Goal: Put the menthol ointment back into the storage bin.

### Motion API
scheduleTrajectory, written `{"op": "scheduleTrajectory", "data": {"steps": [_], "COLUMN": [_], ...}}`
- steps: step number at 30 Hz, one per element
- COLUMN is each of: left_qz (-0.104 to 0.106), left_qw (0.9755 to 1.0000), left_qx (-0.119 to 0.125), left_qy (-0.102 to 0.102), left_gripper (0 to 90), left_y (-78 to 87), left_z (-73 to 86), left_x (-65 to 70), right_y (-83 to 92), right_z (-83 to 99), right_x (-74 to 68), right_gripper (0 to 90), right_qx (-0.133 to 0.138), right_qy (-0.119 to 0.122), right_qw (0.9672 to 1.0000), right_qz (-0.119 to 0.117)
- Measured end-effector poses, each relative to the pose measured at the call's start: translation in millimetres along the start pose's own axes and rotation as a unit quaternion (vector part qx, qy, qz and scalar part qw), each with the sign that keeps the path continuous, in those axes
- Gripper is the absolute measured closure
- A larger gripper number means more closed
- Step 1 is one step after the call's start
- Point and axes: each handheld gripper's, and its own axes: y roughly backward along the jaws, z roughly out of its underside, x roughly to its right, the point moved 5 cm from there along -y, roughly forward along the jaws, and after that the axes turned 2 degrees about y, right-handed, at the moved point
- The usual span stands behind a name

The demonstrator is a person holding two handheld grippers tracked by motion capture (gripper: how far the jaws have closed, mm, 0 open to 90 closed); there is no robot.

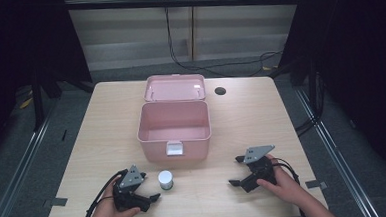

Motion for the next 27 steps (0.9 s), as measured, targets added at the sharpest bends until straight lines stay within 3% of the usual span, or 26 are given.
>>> {"op": "scheduleTrajectory", "data": {"steps": [5,9,10,11,12,13,14,17,18,19,20,21,23,27], "left_qz": [-0.008,-0.016,-0.016,-0.016,-0.015,-0.011,-0.011,0.0,0.0,0.005,0.005,0.011,0.015,0.018], "left_qw": [0.9999,0.9979,0.9979,0.9957,0.9945,0.9919,0.9919,0.9842,0.9842,0.9811,0.9811,0.9794,0.9768,0.9744], "left_qx": [-0.013,-0.061,-0.061,-0.09,-0.102,-0.126,-0.126,-0.176,-0.176,-0.19,-0.19,-0.198,-0.211,-0.222], "left_qy": [0.002,0.014,0.014,0.015,0.017,0.015,0.015,0.022,0.022,0.035,0.035,0.039,0.034,0.032], "left_gripper": [13.0,16.2,16.7,18.0,19.7,20.9,21.6,23.3,23.7,24.3,24.3,24.3,24.4,24.4], "left_y": [0.6,4.6,4.6,7.4,8.4,10.4,10.4,13.2,13.2,13.7,13.7,13.8,13.8,11.9], "left_z": [-1.5,-5.4,-5.4,-7.1,-7.9,-8.9,-8.9,-15.1,-15.1,-21.1,-21.1,-25.4,-35.2,-44.9], "left_x": [0.7,3.3,3.3,5.4,6.4,7.5,7.5,11.9,11.9,15.0,15.0,16.6,18.8,21.4], "right_y": [-0.1,0.0,0.0,0.0,0.0,-0.1,-0.1,-0.2,-0.1,0.0,0.0,0.0,-0.2,-0.3], "right_z": [-0.1,0.0,0.0,0.0,0.0,0.0,0.0,-0.1,-0.1,0.0,0.0,0.0,-0.2,-0.2], "right_x": [0.0,0.0,0.0,0.0,0.0,0.0,0.0,0.3,0.2,0.1,0.1,0.1,0.0,0.2], "right_gripper": [10.9,10.9,10.9,10.9,10.9,10.9,10.9,10.9,10.9,10.9,10.9,10.9,10.9,10.9], "right_qx": [0.001,0.0,0.0,0.0,0.0,0.0,0.0,0.001,0.001,0.0,0.0,0.0,0.001,0.002], "right_qy": [0.0,0.0,0.0,0.0,0.0,0.0,0.0,0.002,0.002,0.001,0.001,0.001,0.0,0.002], "right_qw": [1.0,1.0,1.0,1.0,1.0,1.0,1.0,1.0,1.0,1.0,1.0,1.0,1.0,1.0], "right_qz": [-0.001,0.0,0.0,0.0,0.0,-0.001,-0.001,0.0,0.0,0.0,0.0,0.0,-0.001,0.0]}}
